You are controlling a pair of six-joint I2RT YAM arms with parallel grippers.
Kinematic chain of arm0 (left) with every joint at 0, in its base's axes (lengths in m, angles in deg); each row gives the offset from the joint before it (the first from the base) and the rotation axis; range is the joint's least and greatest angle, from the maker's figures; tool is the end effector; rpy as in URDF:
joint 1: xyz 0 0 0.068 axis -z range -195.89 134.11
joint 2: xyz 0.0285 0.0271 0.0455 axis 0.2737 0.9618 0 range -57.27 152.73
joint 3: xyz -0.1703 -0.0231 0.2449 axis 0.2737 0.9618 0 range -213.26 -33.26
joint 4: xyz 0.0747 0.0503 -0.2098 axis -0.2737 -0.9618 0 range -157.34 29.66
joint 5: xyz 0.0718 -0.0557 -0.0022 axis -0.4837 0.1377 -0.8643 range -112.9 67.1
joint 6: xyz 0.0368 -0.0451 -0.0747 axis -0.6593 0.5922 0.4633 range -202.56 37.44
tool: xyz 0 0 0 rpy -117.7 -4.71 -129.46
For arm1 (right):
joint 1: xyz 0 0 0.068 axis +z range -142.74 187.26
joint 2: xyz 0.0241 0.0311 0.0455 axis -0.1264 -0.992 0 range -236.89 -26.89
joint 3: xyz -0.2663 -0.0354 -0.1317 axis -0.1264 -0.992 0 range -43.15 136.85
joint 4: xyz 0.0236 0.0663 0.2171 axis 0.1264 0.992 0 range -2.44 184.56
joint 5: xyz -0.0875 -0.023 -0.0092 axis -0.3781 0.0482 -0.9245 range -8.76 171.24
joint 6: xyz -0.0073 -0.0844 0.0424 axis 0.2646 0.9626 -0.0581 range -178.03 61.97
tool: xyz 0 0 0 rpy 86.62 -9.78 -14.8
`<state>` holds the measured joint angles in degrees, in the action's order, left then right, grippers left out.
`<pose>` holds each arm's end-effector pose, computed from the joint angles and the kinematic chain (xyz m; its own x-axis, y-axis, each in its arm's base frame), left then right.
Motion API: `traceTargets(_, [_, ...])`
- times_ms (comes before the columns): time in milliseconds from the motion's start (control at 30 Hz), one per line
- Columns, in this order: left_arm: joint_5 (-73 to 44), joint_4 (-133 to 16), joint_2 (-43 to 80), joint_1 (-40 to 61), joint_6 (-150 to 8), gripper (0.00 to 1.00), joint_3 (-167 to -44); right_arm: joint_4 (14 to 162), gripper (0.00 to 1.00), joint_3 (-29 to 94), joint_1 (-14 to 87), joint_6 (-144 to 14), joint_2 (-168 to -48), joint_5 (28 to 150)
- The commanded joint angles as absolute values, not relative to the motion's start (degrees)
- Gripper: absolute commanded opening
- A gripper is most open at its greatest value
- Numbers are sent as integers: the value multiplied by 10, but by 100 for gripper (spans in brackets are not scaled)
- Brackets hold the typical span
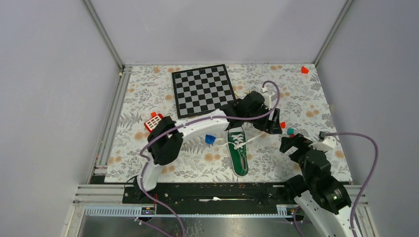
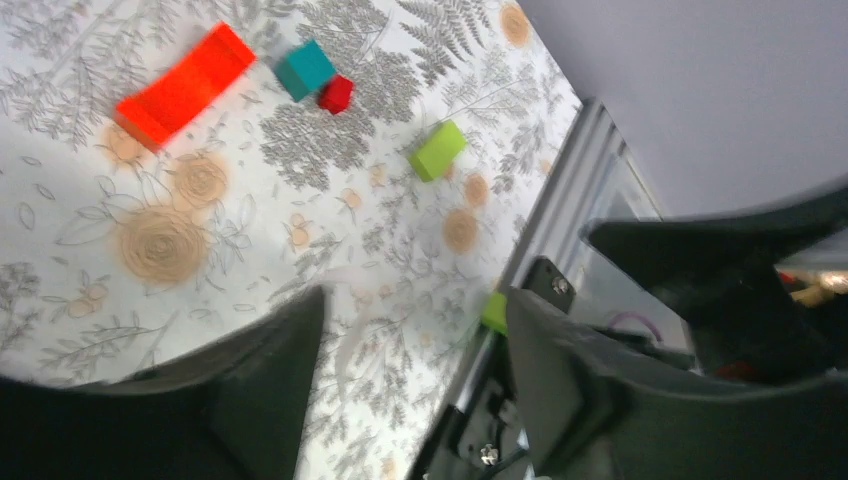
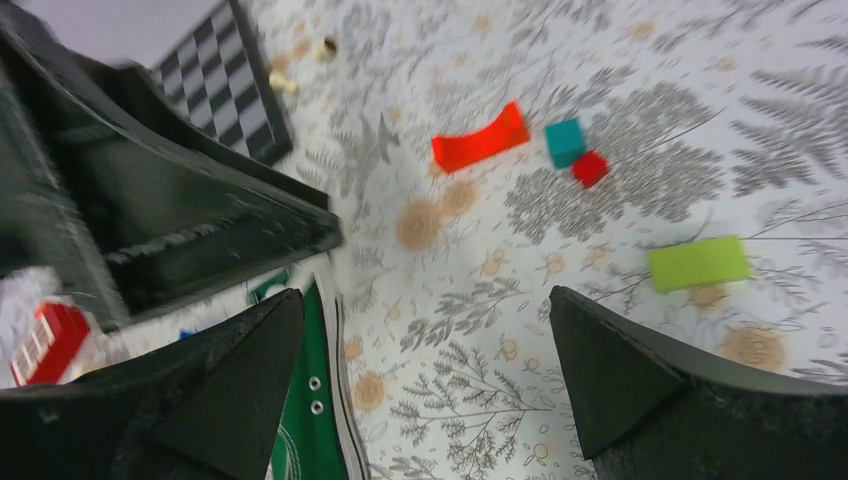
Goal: Tie the shoes
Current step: Tie the shoelace on the shoe.
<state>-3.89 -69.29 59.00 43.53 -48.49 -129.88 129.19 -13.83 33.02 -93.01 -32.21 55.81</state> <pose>0.2314 -0.4464 0.2866 -0.7393 0.2098 -0.6399 0.6583 0.4254 -0.6210 0.0529 -0.0153 0.2345 -0.2373 0.4603 -0.8555 0.1368 0.8877 0.4397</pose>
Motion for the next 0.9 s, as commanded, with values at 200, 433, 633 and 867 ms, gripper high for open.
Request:
traceTargets(200, [-185, -790, 521, 424, -502, 99, -1357, 1356, 95, -41, 330, -948, -310, 445])
traceTargets(433, [-332, -838, 319, 369, -404, 99, -1128, 1316, 93, -66, 329, -986, -386, 518])
traceTargets(633, [-294, -888, 276, 340, -283, 95, -979, 1277, 91, -85, 329, -1003, -430, 544])
traceTargets(867, [-283, -882, 321, 345, -141, 85, -929, 1290, 91, -83, 329, -1025, -473, 563])
